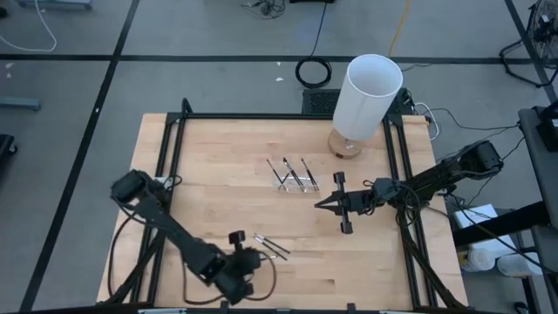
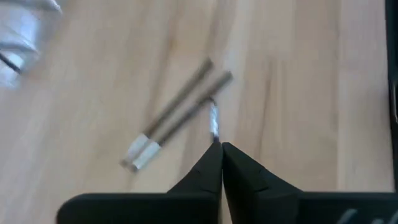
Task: Put items in baskets/containers
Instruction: Put the black eyeshadow brush into the left section of the transparent organizer
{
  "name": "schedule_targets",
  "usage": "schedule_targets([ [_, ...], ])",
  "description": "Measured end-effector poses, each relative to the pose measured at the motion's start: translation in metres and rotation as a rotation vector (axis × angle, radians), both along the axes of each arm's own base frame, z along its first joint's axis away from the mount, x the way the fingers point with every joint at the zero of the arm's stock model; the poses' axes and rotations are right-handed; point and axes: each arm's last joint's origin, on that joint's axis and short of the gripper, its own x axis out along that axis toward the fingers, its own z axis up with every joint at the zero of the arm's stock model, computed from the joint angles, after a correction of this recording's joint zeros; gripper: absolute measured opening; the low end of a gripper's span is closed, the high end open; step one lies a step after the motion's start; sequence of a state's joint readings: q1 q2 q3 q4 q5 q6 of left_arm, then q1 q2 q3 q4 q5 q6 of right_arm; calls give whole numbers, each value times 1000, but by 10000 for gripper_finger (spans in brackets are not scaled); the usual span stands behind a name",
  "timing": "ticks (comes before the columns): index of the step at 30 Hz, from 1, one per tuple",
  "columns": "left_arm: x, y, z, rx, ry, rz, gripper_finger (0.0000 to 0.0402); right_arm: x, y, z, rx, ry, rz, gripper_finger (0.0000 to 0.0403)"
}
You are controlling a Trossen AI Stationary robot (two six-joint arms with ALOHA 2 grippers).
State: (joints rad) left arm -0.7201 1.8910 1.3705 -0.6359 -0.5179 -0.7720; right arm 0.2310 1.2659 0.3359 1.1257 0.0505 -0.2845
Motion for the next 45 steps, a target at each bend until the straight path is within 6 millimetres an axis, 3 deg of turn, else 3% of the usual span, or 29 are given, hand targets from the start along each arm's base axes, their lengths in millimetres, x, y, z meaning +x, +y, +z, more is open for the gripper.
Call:
schedule_targets([
  [8, 30, 10, -18, -113, 157, -62, 82, 0, 0, 0, -1, 1, 0, 0],
  [17, 31, 15, -25, -108, 224, -71, 111, 0, 0, -1, -3, 13, 2, 0],
  [24, 37, 23, -32, -132, 253, -22, 123, -2, 0, -3, -1, 58, 3, 0],
  [32, 59, 42, -54, -240, 319, 5, 124, -23, 0, 11, 8, 131, 54, 0],
  [40, 64, 46, -52, -258, 319, 18, 124, -32, 0, 21, -16, 89, 60, 0],
  [45, 62, 38, -69, -236, 361, 18, 124, -32, -1, 22, -30, 82, 58, 0],
])
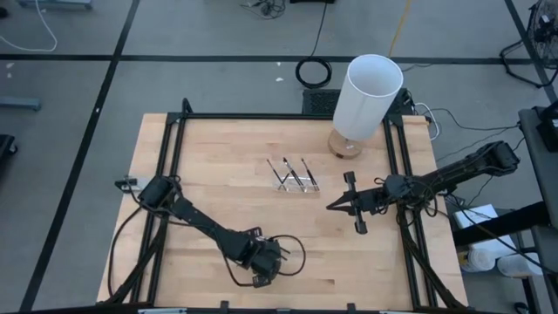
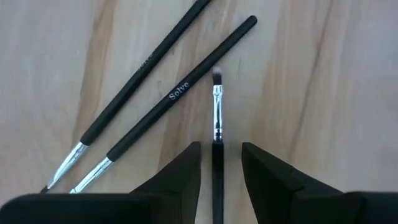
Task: Put items in baskets/containers
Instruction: Put the black eyeshadow brush into the left section of the transparent organizer
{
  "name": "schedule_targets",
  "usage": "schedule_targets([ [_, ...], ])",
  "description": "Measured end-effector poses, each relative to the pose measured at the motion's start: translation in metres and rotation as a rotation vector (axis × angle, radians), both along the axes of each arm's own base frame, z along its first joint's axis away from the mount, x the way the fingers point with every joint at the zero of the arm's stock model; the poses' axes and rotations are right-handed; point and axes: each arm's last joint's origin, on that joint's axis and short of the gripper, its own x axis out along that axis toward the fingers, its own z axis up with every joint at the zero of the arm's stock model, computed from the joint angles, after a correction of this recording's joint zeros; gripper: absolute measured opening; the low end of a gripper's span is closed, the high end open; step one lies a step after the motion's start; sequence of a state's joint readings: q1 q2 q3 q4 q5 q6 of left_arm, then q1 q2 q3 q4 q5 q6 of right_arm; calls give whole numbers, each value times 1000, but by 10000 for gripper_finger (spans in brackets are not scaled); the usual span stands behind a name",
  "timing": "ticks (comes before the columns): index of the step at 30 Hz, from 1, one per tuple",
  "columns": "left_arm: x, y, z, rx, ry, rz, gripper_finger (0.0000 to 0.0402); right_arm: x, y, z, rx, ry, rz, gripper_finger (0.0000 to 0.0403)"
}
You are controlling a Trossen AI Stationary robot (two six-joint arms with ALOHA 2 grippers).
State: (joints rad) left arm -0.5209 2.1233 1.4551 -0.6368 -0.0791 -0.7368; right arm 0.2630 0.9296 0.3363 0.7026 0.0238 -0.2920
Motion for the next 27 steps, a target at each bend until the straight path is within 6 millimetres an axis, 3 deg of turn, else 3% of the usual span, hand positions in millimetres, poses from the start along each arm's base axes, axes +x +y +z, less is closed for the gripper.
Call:
schedule_targets([
  [4, -3, -4, -14, 10, 50, 24, 124, 0, 0, 0, -7, -4, -1, 0],
  [10, -5, -2, -14, -11, 92, 124, 119, 0, 0, 0, -7, -6, -1, 0],
  [19, -4, -4, -10, -35, 116, 112, 13, 0, 0, 0, 1, -4, 0, 0],
  [27, -4, -4, -10, -54, 120, 110, 16, 0, 0, 0, 18, 1, 1, 0],
])
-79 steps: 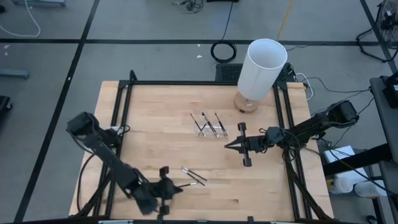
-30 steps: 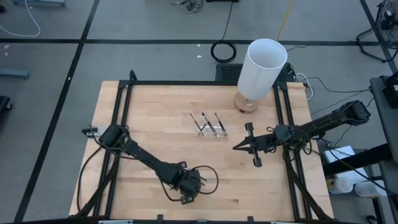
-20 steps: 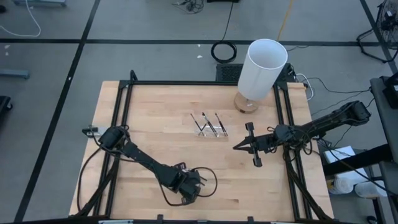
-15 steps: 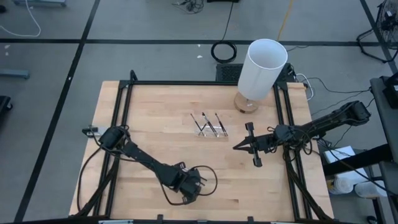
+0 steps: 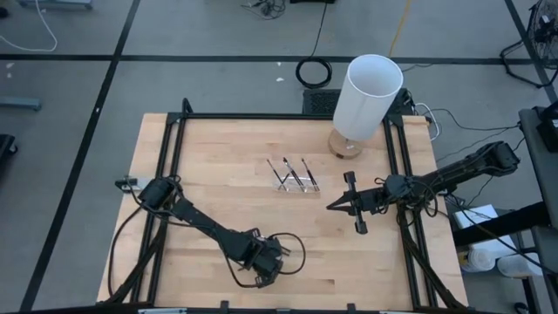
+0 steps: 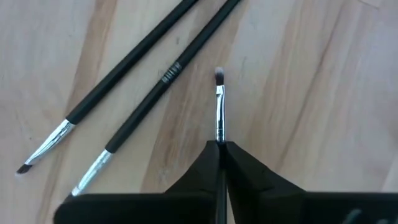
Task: Put items in baskets/containers
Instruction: Put the black eyeshadow brush into the left section of the transparent organizer
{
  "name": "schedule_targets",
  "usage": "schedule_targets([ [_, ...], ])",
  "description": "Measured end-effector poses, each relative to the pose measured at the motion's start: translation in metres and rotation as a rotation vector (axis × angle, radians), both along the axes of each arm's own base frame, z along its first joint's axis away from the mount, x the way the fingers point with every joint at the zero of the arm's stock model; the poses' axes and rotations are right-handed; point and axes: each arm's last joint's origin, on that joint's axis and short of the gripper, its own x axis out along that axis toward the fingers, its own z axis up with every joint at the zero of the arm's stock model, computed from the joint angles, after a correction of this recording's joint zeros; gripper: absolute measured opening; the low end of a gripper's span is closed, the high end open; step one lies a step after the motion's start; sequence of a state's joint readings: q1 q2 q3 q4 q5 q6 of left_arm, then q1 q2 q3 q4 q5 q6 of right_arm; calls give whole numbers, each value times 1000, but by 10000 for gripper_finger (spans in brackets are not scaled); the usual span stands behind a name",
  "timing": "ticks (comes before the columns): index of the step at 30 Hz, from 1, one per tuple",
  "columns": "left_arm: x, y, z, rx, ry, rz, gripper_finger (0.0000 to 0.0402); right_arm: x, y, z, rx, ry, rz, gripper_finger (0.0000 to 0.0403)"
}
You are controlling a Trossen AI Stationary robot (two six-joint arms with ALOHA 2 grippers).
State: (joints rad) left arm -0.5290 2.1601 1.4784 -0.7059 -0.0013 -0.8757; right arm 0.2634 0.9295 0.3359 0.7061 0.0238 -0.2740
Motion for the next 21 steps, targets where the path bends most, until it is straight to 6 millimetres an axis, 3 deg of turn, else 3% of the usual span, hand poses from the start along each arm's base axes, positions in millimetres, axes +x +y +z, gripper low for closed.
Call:
schedule_targets([
  [7, -1, -1, 4, -11, -11, -7, 15, 0, 0, 0, 0, 0, 0, 0],
  [16, -6, 1, 27, 2, -56, -2, 9, 0, 0, 0, 0, 1, 2, 0],
  [21, -9, 1, 27, 29, -37, 13, 2, 0, 0, 0, 1, 0, 3, 0],
])
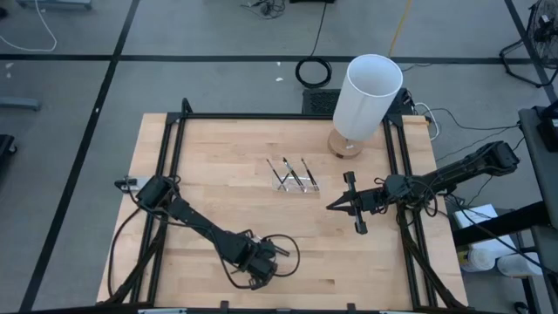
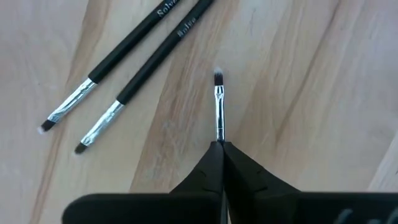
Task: Put items in baskets/containers
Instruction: Put the black eyeshadow brush into the left section of the transparent organizer
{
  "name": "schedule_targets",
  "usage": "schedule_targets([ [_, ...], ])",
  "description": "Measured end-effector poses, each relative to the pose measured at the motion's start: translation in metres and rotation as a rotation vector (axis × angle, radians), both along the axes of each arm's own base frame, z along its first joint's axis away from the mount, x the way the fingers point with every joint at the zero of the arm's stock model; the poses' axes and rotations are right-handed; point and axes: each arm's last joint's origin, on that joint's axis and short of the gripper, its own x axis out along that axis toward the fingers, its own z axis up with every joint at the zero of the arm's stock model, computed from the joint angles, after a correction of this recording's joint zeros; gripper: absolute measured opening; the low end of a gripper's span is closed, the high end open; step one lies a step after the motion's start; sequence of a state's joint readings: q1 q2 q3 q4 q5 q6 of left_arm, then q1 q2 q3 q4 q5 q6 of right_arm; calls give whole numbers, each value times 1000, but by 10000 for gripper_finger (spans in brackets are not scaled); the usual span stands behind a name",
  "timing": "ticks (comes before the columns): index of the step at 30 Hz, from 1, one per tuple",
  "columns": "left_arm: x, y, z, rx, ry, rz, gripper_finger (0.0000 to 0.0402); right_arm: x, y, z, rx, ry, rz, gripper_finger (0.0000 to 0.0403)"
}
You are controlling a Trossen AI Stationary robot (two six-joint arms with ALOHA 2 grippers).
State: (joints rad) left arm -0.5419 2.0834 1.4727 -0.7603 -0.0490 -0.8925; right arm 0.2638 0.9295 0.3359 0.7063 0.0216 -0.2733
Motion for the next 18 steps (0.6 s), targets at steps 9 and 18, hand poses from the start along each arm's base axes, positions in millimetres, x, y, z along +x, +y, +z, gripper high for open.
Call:
schedule_targets([
  [9, 0, 0, 1, 16, -11, -4, 4, 0, 0, 0, 0, 0, 0, 0],
  [18, 1, 0, 1, 18, -15, -2, 4, 0, 0, 0, 0, 0, 0, 0],
])
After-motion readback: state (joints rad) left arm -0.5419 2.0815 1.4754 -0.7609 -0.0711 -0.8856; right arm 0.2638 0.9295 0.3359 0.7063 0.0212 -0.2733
